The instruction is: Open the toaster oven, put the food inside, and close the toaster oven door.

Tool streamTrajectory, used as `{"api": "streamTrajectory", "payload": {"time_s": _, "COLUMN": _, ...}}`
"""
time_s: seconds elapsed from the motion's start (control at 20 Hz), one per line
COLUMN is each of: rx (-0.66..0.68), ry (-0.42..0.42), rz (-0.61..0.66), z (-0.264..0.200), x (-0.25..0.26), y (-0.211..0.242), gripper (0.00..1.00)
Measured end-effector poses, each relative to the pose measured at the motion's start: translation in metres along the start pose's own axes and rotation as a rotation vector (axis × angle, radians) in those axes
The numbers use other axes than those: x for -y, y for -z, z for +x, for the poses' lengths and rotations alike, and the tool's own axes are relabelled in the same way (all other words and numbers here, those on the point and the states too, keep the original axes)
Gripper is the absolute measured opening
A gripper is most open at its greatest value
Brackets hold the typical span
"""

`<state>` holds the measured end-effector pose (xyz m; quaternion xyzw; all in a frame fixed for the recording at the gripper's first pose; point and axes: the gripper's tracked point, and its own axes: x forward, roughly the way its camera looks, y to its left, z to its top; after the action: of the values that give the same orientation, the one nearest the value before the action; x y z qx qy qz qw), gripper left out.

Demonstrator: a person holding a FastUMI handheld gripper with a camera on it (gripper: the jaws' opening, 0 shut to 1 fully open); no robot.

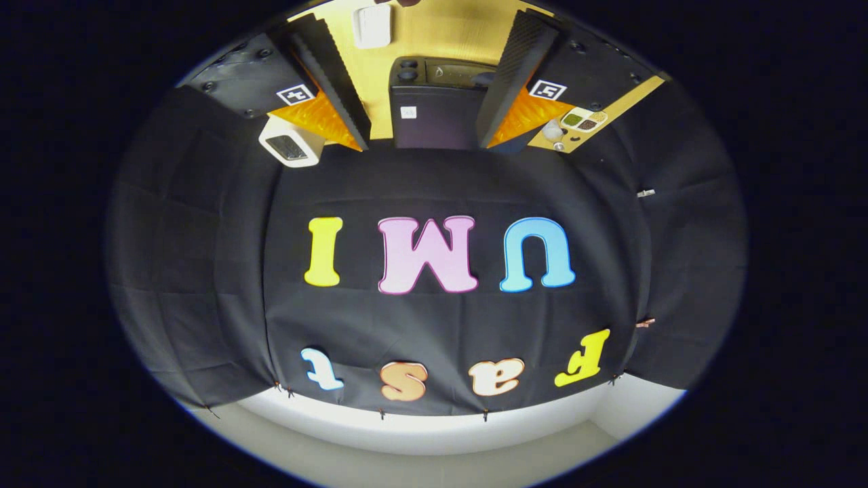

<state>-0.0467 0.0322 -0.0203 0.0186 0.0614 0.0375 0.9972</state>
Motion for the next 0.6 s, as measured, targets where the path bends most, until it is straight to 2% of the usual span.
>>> {"api": "streamTrajectory", "payload": {"time_s": 0.25, "rx": 0.104, "ry": 0.036, "rz": 0.019, "z": -0.026, "x": 0.023, "y": -0.047, "gripper": 0.98}}
{"api": "streamTrajectory", "payload": {"time_s": 0.6, "rx": 0.141, "ry": 0.047, "rz": 0.038, "z": -0.039, "x": 0.048, "y": -0.06, "gripper": 0.98}}
